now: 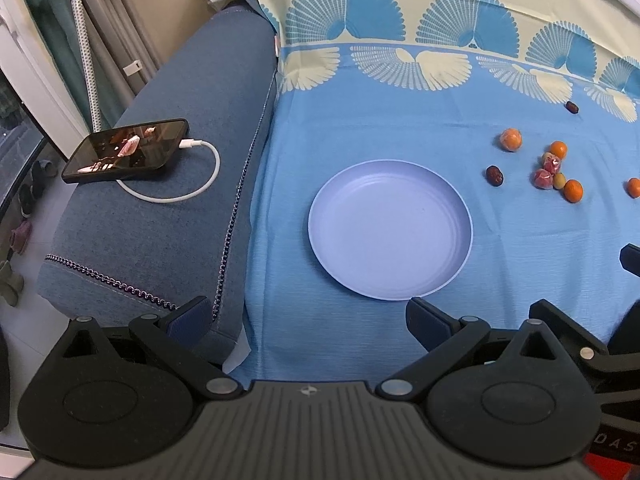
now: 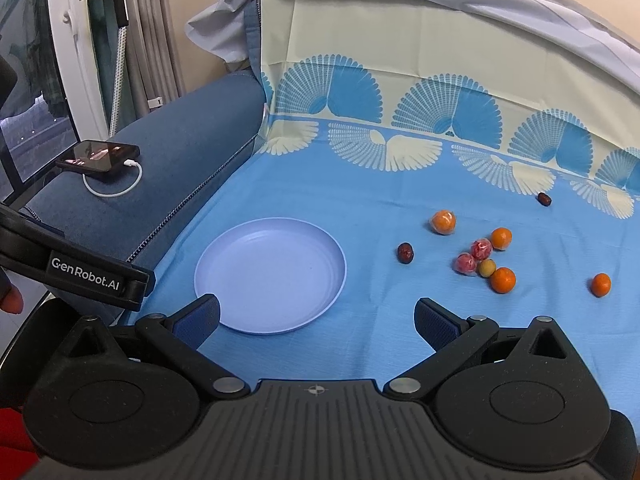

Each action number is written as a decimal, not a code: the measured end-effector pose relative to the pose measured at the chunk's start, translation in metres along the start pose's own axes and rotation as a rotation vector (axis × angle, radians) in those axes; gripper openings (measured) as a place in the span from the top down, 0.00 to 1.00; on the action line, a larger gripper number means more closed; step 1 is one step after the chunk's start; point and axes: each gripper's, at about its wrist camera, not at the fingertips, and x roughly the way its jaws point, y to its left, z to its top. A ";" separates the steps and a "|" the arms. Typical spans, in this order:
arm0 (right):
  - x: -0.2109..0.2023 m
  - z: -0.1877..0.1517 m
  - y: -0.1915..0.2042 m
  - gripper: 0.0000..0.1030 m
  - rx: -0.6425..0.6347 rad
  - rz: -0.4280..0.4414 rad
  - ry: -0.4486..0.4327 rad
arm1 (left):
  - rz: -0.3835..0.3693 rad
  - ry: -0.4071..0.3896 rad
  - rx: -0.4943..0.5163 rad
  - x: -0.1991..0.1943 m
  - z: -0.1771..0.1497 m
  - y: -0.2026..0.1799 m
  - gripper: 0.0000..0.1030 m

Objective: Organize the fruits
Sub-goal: 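Grasp a red date with the left tool while the right tool grasps a mandarin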

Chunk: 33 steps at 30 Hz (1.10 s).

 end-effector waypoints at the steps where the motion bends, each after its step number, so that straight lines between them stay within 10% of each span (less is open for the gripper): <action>1: 0.000 0.000 0.000 0.00 -0.001 0.000 0.001 | -0.001 0.000 0.001 0.000 0.000 0.000 0.00; 15: 0.003 -0.003 -0.007 0.00 0.048 -0.009 -0.015 | -0.020 0.014 -0.001 0.002 0.003 -0.005 0.00; 27: 0.042 -0.027 -0.135 0.00 0.347 -0.402 -0.085 | -0.142 0.015 0.062 0.038 0.064 -0.084 0.00; 33: 0.103 -0.039 -0.191 0.00 0.315 -0.431 0.001 | -0.215 0.065 0.172 0.102 0.108 -0.164 0.00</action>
